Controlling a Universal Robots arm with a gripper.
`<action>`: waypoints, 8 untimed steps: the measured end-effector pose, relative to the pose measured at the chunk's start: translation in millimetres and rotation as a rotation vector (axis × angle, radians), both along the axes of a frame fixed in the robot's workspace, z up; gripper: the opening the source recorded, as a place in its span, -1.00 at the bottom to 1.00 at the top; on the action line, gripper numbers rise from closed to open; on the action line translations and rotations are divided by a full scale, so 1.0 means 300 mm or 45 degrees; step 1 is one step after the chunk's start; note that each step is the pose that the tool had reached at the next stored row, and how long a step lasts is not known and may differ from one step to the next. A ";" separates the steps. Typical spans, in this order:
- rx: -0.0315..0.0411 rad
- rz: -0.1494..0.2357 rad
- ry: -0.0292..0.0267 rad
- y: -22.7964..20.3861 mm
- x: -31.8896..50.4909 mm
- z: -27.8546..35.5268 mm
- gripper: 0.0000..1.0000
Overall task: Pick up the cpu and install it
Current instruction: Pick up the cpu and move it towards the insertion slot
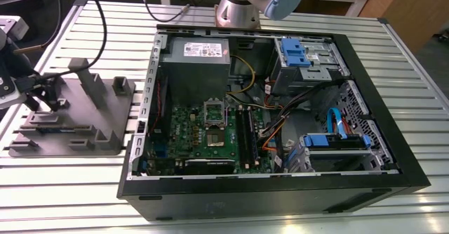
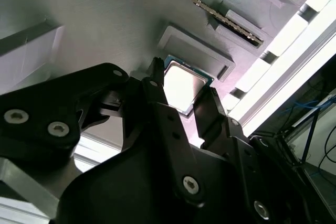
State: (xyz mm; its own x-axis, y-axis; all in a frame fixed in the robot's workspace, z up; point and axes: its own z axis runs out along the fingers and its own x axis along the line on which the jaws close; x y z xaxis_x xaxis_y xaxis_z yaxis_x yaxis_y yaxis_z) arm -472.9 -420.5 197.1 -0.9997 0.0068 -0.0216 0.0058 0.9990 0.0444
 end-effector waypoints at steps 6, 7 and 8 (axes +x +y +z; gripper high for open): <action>0.0001 0.000 -0.0001 0.000 0.000 0.006 -0.06; 0.0000 0.000 0.0000 0.000 0.000 0.006 -0.06; 0.0000 0.000 0.0000 0.000 0.000 0.006 -0.06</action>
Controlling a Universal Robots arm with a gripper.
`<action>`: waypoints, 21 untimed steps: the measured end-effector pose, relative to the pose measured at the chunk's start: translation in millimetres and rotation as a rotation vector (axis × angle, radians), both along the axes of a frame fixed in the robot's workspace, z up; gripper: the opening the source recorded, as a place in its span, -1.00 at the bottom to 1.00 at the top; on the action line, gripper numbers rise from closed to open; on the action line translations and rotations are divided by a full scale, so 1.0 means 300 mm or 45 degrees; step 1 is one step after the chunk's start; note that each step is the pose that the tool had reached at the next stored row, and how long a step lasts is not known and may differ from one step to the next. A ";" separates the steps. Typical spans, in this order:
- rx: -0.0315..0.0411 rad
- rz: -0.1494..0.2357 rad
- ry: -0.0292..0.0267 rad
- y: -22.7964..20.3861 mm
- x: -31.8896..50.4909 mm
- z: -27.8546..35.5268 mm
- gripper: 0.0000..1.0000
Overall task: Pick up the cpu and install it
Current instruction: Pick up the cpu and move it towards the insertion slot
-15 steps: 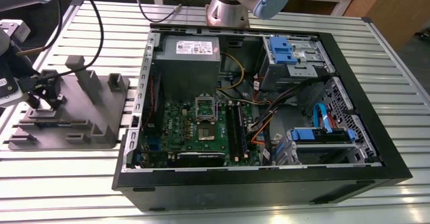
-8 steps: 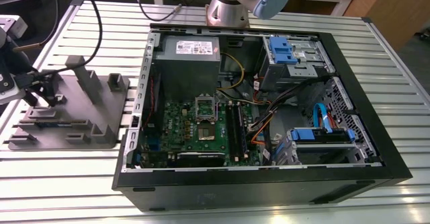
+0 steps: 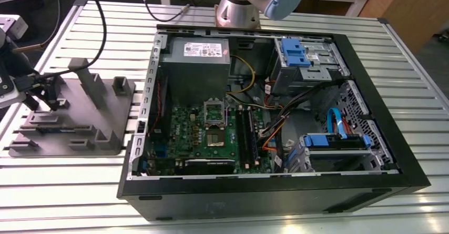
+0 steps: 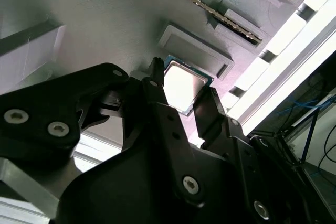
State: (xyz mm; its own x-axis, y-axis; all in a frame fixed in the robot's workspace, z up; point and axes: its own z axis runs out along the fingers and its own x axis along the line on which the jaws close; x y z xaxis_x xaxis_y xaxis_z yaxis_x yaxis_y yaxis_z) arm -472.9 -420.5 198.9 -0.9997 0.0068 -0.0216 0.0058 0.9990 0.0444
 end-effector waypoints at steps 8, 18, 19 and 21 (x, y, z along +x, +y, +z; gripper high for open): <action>-0.0001 0.000 0.0001 0.000 0.000 0.038 -0.06; 0.0000 0.000 0.0001 0.000 0.000 0.048 -0.06; -0.0001 0.000 0.0001 0.000 0.000 0.048 -0.06; -0.0001 0.000 0.0000 0.000 0.000 0.048 -0.06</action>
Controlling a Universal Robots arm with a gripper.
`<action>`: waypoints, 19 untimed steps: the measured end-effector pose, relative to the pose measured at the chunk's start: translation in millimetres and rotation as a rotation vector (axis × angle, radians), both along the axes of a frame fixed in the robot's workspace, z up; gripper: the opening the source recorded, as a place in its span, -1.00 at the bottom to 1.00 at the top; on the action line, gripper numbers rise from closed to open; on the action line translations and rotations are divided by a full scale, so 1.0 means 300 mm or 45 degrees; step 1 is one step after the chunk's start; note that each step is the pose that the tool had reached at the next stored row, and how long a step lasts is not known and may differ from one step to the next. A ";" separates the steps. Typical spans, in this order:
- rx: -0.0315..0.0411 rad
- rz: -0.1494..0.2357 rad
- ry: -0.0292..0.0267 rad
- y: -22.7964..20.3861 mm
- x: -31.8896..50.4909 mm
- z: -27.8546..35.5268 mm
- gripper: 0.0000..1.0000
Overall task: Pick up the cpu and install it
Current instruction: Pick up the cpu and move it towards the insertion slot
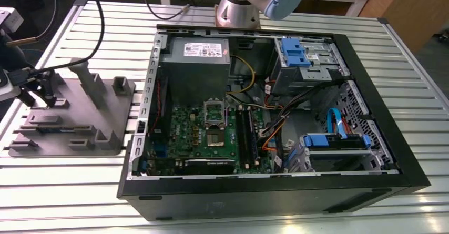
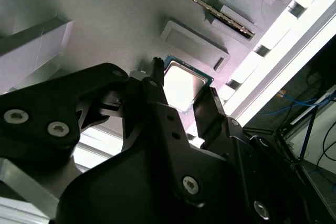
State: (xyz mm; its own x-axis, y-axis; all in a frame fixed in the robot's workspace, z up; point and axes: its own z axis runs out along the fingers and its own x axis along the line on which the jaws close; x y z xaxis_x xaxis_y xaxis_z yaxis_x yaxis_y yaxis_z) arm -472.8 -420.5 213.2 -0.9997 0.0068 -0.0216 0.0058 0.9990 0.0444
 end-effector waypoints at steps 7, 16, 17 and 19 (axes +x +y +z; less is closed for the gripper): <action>-0.0001 0.000 0.0002 0.000 0.000 0.033 -0.06; 0.0000 0.000 0.0001 0.000 0.000 0.133 -0.06; 0.0000 0.000 0.0000 0.000 0.000 0.144 -0.06; -0.0001 0.000 0.0001 0.000 0.000 0.165 -0.06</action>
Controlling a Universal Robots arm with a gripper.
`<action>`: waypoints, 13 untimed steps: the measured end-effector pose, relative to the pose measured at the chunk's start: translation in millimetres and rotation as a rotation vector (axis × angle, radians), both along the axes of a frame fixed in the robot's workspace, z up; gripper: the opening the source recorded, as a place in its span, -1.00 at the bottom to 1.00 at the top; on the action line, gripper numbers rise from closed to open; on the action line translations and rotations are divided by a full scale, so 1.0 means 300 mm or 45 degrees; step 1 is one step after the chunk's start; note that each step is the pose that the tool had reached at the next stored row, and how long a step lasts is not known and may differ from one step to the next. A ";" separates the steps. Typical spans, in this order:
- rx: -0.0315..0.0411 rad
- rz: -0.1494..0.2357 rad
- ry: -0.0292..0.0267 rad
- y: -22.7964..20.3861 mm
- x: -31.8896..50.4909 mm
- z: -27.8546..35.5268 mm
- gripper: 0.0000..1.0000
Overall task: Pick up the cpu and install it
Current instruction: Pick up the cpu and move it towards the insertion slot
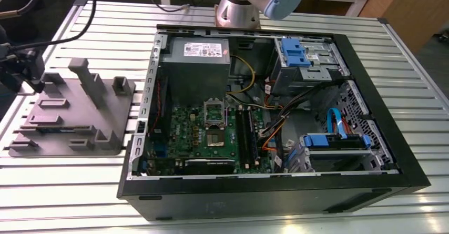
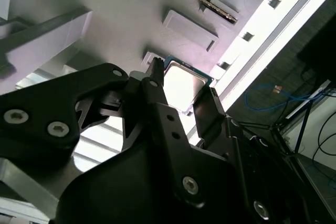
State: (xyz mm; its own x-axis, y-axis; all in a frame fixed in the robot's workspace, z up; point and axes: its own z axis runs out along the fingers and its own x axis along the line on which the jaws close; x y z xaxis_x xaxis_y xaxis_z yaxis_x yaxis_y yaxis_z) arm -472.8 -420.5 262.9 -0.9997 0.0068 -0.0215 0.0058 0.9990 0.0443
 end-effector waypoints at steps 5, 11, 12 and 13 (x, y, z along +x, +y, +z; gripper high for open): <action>0.0000 0.000 0.0000 0.000 0.000 0.051 -0.06; 0.0001 0.000 -0.0003 0.000 0.000 0.070 -0.06; 0.0002 0.000 -0.0002 0.000 0.000 0.070 -0.06; 0.0001 0.000 -0.0001 0.000 0.000 0.070 -0.06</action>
State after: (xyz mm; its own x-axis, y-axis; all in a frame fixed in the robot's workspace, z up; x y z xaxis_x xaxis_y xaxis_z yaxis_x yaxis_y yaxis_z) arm -472.8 -420.5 283.9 -0.9997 0.0068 -0.0216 0.0058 0.9990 0.0444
